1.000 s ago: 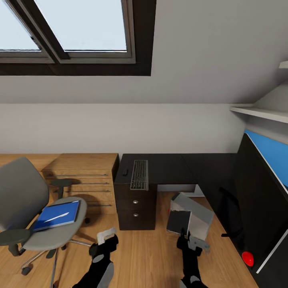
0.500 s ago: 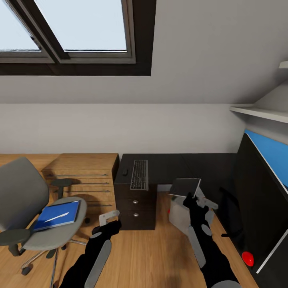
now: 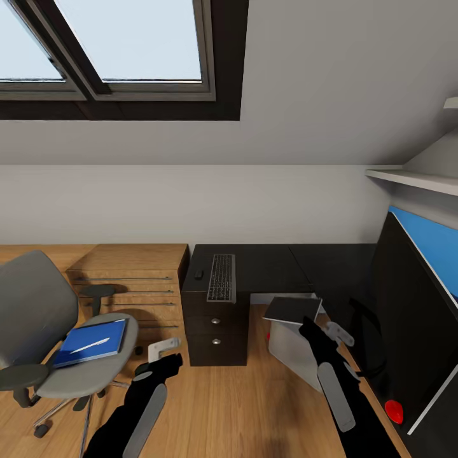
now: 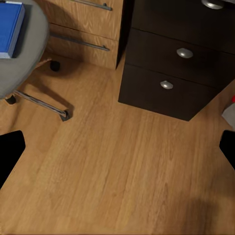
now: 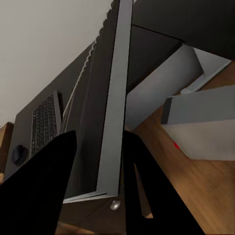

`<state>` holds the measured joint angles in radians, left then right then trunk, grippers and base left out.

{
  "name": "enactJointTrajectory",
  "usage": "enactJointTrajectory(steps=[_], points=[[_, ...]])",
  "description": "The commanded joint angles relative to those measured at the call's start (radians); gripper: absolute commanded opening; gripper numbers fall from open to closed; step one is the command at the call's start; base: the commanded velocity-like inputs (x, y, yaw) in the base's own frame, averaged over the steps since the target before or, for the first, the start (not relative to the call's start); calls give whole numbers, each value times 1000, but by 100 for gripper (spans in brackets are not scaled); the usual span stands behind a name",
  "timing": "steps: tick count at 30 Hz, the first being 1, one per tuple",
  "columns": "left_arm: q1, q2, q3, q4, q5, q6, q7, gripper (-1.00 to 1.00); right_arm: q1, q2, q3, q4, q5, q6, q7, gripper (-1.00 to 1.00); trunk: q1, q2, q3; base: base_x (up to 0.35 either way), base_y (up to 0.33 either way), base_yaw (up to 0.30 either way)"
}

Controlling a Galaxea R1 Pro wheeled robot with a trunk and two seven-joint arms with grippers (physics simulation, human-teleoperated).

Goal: In the bedroom, organize the workspace by keeping the computer under the desk, ensuring the monitor is on the desk, placing the keyboard on the desk next to the monitor, placing the mouse on the desk next to the keyboard, moving the folder from the swivel chair onto the desk next to the mouse, stacking the notebook on top of the folder with the pen on top of the notebook, and positioning the swivel chair next to the desk.

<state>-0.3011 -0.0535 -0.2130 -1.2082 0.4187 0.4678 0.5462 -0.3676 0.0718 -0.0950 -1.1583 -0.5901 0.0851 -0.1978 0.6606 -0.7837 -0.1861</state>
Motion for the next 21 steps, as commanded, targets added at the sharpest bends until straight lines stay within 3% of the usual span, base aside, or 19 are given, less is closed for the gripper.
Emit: enactJointTrajectory(steps=[1, 7, 21], points=[[-1, 1, -2, 0, 10, 2, 9, 100, 0, 0, -1, -2, -7, 6, -2, -100, 0, -1, -2, 0, 0, 0], [0, 3, -2, 9, 10, 2, 9, 100, 5, -2, -2, 2, -11, 7, 5, -100, 0, -1, -2, 148, 0, 0], [0, 3, -2, 13, 10, 2, 9, 100, 6, -1, -2, 33, -9, 6, 35, -100, 0, -1, -2, 318, 0, 0]])
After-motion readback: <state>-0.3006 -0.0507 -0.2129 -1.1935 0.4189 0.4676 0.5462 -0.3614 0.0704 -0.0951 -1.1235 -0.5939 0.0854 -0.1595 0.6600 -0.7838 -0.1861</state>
